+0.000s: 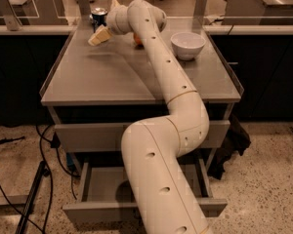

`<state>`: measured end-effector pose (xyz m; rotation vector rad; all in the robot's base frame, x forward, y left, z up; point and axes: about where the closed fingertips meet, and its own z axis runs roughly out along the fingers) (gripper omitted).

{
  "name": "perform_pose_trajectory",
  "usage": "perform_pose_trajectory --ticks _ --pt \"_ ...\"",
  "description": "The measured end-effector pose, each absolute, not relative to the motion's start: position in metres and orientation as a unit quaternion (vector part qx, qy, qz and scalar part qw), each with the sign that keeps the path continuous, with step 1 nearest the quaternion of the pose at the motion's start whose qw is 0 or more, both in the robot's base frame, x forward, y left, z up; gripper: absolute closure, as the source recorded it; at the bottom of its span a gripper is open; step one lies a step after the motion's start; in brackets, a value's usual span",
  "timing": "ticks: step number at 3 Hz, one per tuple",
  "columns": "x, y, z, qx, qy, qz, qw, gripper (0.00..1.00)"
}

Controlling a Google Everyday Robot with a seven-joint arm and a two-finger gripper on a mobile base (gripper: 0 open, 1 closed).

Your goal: Place pepsi can into middle drawer

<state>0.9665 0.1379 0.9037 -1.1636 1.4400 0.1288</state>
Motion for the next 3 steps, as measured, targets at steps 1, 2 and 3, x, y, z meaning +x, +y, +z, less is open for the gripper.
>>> perform_pose_trajectory --ticks 1,2,3 --pt "0.964 0.128 0.906 -0.531 0.612 0.02 0.586 0.0" --pt "0.963 0.117 0.911 -0.56 0.594 -0.022 0.577 0.0" --pt "0.961 0.112 0.917 -0.596 0.557 -0.058 0.575 0.0"
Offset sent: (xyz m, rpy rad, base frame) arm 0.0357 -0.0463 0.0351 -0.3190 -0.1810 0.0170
